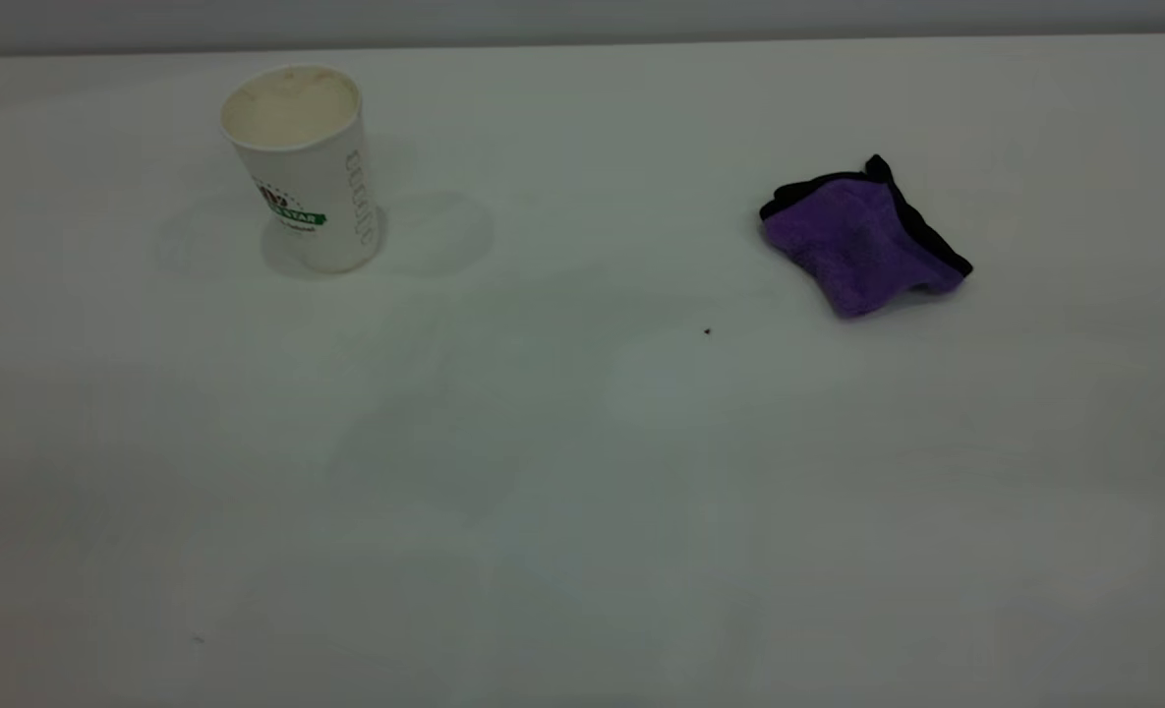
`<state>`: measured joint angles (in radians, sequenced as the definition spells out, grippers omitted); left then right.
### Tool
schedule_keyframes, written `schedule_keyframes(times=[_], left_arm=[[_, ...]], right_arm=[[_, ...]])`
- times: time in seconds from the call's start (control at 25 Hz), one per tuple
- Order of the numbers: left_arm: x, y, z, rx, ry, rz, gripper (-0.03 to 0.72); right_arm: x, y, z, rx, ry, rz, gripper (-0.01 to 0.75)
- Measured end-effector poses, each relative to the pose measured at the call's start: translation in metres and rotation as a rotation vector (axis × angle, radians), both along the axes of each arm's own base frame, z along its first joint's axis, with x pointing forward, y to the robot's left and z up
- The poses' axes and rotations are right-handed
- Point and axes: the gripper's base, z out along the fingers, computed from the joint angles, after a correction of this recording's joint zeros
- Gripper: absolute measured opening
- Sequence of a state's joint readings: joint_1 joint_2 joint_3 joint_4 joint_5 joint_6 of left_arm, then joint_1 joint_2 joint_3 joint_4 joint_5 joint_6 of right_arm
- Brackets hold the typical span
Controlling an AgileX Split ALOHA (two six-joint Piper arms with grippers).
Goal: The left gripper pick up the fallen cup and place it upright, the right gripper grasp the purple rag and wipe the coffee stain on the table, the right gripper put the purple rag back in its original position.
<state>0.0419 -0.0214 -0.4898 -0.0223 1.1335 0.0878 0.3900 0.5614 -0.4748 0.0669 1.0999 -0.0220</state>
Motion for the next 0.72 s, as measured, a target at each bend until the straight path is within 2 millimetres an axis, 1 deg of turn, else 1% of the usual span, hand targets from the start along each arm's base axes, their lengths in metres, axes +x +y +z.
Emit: schedule_keyframes(times=[0.12, 0.2, 0.36, 0.52, 0.72], left_arm=[[0.000, 0.000, 0.000, 0.000, 0.000, 0.000, 0.526], [0.000, 0.000, 0.000, 0.001, 0.000, -0.001, 0.526], [0.000, 0.000, 0.000, 0.001, 0.000, -0.001, 0.526], [0.000, 0.000, 0.000, 0.001, 0.000, -0.001, 0.526], [0.000, 0.000, 0.000, 0.001, 0.000, -0.001, 0.526]], right_arm=[[-0.006, -0.003, 0.003, 0.020, -0.048, -0.002, 0.513], [-0.011, -0.006, 0.006, 0.045, -0.082, -0.034, 0.513], [-0.023, -0.017, 0.011, 0.084, -0.185, -0.202, 0.513], [-0.042, -0.025, 0.016, 0.095, -0.329, -0.361, 0.513], [-0.061, -0.025, 0.017, 0.115, -0.458, -0.388, 0.513]])
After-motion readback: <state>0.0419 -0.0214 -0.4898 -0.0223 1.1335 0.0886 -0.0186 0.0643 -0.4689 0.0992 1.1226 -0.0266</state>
